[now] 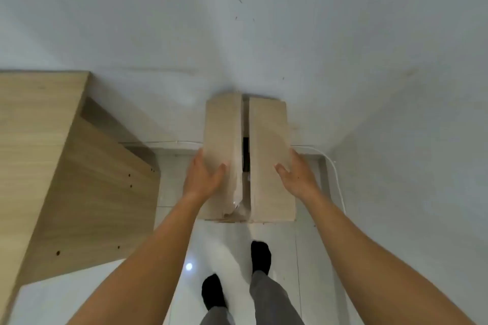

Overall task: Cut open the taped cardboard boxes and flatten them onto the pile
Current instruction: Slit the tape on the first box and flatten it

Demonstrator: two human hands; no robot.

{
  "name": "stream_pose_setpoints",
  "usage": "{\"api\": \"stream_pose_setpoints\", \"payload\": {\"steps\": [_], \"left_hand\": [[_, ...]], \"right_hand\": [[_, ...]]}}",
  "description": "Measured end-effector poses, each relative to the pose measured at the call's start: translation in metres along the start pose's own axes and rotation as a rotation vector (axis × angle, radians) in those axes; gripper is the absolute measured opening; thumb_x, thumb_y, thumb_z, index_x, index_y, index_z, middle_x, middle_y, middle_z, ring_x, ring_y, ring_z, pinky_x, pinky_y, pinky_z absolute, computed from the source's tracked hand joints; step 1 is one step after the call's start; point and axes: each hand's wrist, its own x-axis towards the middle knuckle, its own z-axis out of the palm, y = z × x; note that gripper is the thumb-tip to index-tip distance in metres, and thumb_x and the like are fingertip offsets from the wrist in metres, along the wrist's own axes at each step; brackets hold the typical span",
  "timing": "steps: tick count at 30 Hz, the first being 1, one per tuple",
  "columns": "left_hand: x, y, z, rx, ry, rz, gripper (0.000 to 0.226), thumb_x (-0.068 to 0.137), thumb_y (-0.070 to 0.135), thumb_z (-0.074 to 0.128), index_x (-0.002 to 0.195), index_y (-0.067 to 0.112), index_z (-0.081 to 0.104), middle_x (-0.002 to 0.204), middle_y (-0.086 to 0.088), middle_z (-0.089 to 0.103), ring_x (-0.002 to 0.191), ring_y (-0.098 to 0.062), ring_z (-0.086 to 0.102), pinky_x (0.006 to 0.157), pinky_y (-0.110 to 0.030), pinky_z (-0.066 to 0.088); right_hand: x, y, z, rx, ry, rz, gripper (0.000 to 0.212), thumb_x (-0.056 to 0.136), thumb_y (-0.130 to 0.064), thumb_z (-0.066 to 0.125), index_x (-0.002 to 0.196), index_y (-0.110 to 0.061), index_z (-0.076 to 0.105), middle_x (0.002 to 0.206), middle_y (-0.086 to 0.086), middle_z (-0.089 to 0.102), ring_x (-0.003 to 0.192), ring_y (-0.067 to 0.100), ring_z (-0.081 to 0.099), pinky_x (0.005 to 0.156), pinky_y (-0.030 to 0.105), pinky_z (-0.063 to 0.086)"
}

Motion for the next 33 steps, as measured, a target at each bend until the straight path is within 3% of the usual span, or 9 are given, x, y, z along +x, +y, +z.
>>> {"api": "stream_pose_setpoints", "payload": {"steps": [3, 5, 9, 15, 22, 28, 33], "left_hand": [[0.021, 0.001, 0.009, -0.11, 0.014, -0.114, 0.099, 0.072, 0.069, 0.061, 0.148, 0.018, 0.022, 0.146, -0.006, 0.039, 0.131, -0.028, 0.042, 0.105, -0.052, 0.041], [0.031, -0.003, 0.016, -0.144, 0.002, -0.175, 0.097, 0.077, 0.061, 0.066, 0.149, 0.017, 0.018, 0.147, -0.006, 0.038, 0.131, -0.028, 0.042, 0.105, -0.052, 0.04], [0.04, -0.006, 0.024, -0.158, 0.014, -0.212, 0.092, 0.078, 0.049, 0.072, 0.147, 0.02, 0.019, 0.141, -0.004, 0.041, 0.124, -0.027, 0.046, 0.099, -0.045, 0.044], [0.044, -0.015, 0.027, -0.201, 0.028, -0.271, 0.093, 0.074, 0.051, 0.075, 0.146, 0.024, 0.023, 0.135, -0.002, 0.047, 0.117, -0.025, 0.05, 0.095, -0.043, 0.046], [0.018, -0.013, 0.008, -0.317, 0.096, -0.219, 0.092, 0.073, 0.05, 0.076, 0.145, 0.024, 0.027, 0.131, 0.002, 0.049, 0.115, -0.021, 0.05, 0.098, -0.044, 0.046], [-0.047, -0.019, -0.042, -0.451, 0.203, -0.092, 0.079, 0.073, 0.042, 0.08, 0.137, 0.025, 0.037, 0.119, 0.01, 0.053, 0.111, -0.015, 0.054, 0.1, -0.038, 0.045], [-0.12, -0.04, -0.114, -0.476, 0.254, 0.04, 0.088, 0.064, 0.057, 0.079, 0.138, 0.032, 0.038, 0.127, 0.012, 0.056, 0.114, -0.012, 0.055, 0.1, -0.037, 0.045]], "right_hand": [[0.03, 0.011, 0.005, 0.068, 0.005, 0.071, 0.071, 0.096, -0.037, 0.049, 0.151, -0.01, 0.013, 0.153, 0.009, 0.027, 0.139, 0.026, 0.029, 0.112, 0.036, 0.026], [0.042, 0.016, 0.007, 0.121, -0.037, 0.138, 0.077, 0.095, -0.039, 0.051, 0.152, -0.01, 0.008, 0.154, 0.007, 0.025, 0.14, 0.025, 0.027, 0.112, 0.035, 0.024], [0.053, 0.029, 0.01, 0.262, -0.108, 0.169, 0.069, 0.092, -0.041, 0.056, 0.148, -0.021, 0.021, 0.141, 0.0, 0.045, 0.128, 0.022, 0.045, 0.098, 0.029, 0.037], [0.055, 0.038, 0.021, 0.43, -0.159, 0.185, 0.075, 0.09, -0.048, 0.056, 0.149, -0.033, 0.013, 0.137, -0.005, 0.046, 0.121, 0.017, 0.049, 0.091, 0.03, 0.04], [0.025, 0.009, 0.019, 0.432, -0.006, 0.115, 0.072, 0.092, -0.045, 0.055, 0.149, -0.032, 0.013, 0.14, -0.007, 0.044, 0.121, 0.013, 0.046, 0.095, 0.024, 0.034], [-0.044, -0.048, 0.013, 0.447, 0.086, -0.05, 0.07, 0.092, -0.038, 0.057, 0.149, -0.028, 0.019, 0.133, -0.013, 0.042, 0.114, 0.0, 0.039, 0.092, 0.013, 0.029], [-0.126, -0.102, 0.03, 0.425, 0.162, -0.182, 0.062, 0.091, -0.043, 0.057, 0.144, -0.031, 0.028, 0.121, -0.017, 0.049, 0.109, 0.004, 0.048, 0.091, 0.021, 0.034]]}}
